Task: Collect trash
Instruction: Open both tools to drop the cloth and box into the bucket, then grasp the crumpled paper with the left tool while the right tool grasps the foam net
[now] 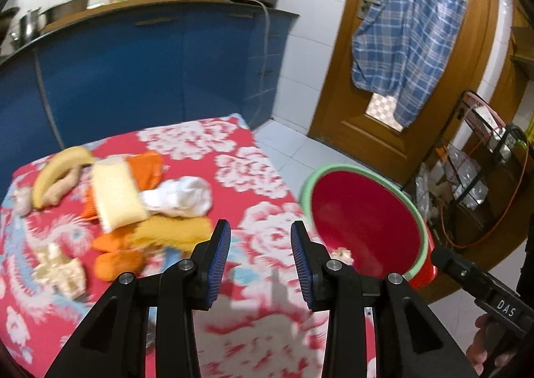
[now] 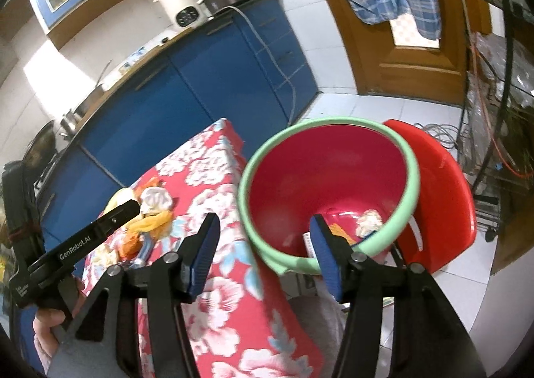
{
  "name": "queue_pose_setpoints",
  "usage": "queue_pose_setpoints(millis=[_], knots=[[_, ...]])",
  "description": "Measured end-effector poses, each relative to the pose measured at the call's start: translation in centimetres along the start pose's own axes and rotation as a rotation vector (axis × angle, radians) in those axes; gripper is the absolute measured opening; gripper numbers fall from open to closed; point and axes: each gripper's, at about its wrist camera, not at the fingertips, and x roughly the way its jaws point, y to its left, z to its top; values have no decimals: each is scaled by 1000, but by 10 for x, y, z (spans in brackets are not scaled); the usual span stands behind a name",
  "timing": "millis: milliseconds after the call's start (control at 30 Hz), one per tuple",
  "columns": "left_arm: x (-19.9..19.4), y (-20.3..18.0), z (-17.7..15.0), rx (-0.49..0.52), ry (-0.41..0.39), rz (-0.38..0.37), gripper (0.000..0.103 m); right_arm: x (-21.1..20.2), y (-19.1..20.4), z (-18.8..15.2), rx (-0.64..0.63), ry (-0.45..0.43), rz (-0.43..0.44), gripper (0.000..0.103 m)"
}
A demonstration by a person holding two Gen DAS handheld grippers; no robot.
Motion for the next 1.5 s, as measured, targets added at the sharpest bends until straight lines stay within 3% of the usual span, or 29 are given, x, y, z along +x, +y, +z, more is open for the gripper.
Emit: queue_pose_setpoints(millis=[267,367,700,833,933,1200,1500], knots=[[-24,46,-9,-66,-4,76,39,12,43,-5,-66,32,56,61],[-30,64,-13,-93,-12,106,47,17,57,-7,-89,48,70,61],[-32,124,-30,-194,4,238,50,36,93,-21,-136,107,113,62],[-29,145,-36,-240,19,262,69,47,105,-23,-153,130,112,63],[-24,158,-40,-268,30,289,72,55,113,-23,-165,142,114,68],[-11,178,-47,-322,60,292,72,88,139,-24,-196,204,152,69],[9,203,-57,-383,96,273,71,137,166,-23,-222,251,105,69]])
